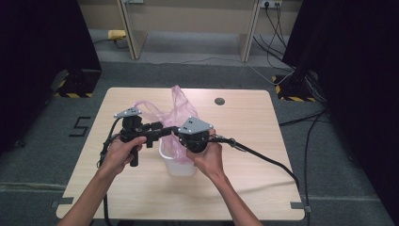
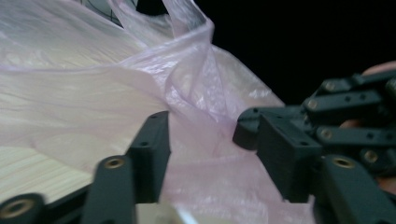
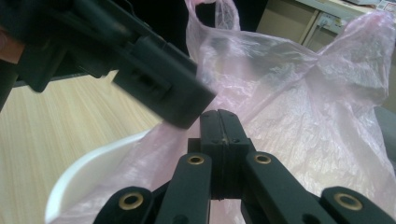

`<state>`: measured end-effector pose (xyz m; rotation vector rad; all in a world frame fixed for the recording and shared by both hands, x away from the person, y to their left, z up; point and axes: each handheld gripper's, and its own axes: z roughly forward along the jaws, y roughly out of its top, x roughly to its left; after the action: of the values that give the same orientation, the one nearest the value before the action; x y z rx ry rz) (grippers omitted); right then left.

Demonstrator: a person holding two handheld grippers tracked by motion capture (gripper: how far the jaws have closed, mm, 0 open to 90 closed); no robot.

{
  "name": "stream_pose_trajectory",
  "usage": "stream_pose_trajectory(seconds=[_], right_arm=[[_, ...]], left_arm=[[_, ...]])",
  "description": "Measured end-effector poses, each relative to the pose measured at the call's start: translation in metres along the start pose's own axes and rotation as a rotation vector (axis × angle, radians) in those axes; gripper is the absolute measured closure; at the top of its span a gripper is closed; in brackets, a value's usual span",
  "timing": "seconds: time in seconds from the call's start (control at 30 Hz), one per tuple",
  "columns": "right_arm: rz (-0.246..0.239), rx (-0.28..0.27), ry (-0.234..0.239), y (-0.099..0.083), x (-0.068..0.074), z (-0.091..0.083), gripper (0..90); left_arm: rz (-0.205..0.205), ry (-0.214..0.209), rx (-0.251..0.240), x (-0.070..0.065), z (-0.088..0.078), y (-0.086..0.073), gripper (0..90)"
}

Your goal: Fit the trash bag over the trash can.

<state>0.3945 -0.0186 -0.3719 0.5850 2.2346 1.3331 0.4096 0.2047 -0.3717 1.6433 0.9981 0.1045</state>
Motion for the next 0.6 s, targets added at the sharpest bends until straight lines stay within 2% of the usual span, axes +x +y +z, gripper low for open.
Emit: stream_pose_trajectory(seconds=[0.07, 0.13, 0.17, 0.3, 0.37, 0.4, 0.47, 0.53, 0.57, 0.6], right_arm=[[-0.003, -0.002, 0.006, 0.001, -0.001, -0.001, 90.0], [-0.012, -0.005, 0.013, 0.002, -0.001, -0.002, 90.0], [-0.013, -0.006, 0.015, 0.002, -0.001, -0.002, 90.0], [-0.009, -0.007, 0.023, 0.002, -0.002, -0.003, 90.0], [-0.010, 0.001, 0.025, 0.002, -0.003, -0.002, 90.0], [-0.010, 0.003, 0.024, 0.002, -0.003, -0.003, 90.0], [-0.003, 0.014, 0.023, 0.004, -0.006, -0.005, 75.5], [0.007, 0.040, 0.017, 0.006, -0.011, -0.011, 66.8], [0.007, 0.040, 0.017, 0.006, -0.011, -0.011, 66.8], [0.005, 0.043, 0.006, 0.008, -0.014, -0.016, 64.4]], left_arm=[[-0.008, -0.003, -0.019, 0.002, 0.000, 0.001, 53.8], [-0.046, -0.023, -0.029, 0.005, 0.001, 0.003, 55.2], [-0.049, -0.029, -0.031, 0.005, 0.002, 0.003, 57.4], [0.005, -0.025, -0.042, 0.001, 0.007, 0.002, 81.1], [0.044, -0.014, -0.040, -0.001, 0.009, 0.003, 89.2], [0.056, -0.013, -0.040, -0.002, 0.009, 0.004, 89.9], [0.093, 0.009, -0.055, -0.003, 0.007, 0.006, 90.0], [0.112, 0.023, -0.077, -0.004, 0.004, 0.009, 90.0], [0.112, 0.023, -0.077, -0.004, 0.004, 0.009, 90.0], [0.132, 0.037, -0.091, -0.004, 0.002, 0.012, 90.0]])
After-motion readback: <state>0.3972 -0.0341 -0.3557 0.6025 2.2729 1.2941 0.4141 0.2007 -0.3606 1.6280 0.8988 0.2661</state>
